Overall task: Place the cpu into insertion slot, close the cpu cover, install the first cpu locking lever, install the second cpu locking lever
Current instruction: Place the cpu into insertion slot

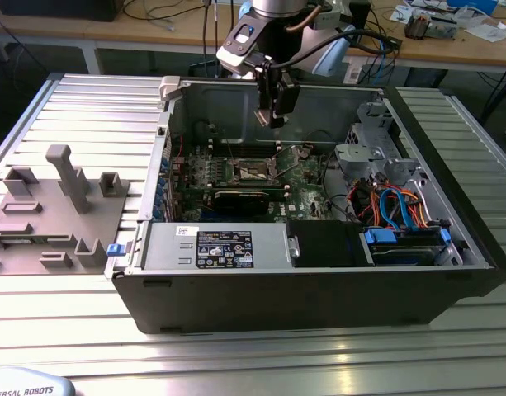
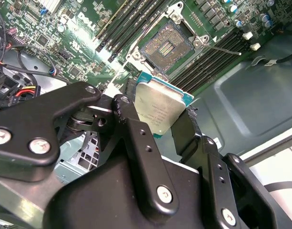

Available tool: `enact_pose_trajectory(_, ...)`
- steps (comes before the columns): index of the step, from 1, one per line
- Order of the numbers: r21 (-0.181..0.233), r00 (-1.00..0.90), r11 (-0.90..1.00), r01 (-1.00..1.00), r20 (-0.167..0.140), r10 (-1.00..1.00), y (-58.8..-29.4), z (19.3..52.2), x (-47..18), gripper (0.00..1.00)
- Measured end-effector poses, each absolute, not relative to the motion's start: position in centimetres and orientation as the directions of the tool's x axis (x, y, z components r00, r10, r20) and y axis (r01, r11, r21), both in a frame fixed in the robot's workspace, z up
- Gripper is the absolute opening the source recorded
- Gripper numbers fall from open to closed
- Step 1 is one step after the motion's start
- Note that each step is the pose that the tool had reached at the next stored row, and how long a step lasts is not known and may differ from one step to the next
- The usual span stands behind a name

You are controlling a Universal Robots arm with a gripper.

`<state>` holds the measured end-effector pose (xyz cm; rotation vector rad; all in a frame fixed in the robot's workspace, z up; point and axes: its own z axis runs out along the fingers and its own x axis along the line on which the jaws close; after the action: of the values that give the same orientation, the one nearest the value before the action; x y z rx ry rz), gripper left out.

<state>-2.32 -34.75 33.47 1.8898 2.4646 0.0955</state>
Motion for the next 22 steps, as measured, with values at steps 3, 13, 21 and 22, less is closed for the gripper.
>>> enact_pose_trajectory(3, 0.070, -0.258, 0.257, 0.964, 0.010, 0.966, -34.75, 33.47, -2.32, 0.54)
enact_pose_trajectory(13, 0.070, -0.253, 0.251, 0.965, 0.010, 0.968, -34.75, 33.45, -2.32, 0.54)
enact_pose_trajectory(21, 0.070, -0.249, 0.248, 0.966, 0.010, 0.969, -34.75, 33.44, -2.32, 0.54)
enact_pose_trajectory(22, 0.070, -0.248, 0.247, 0.967, 0.010, 0.969, -34.75, 33.44, -2.32, 0.54)
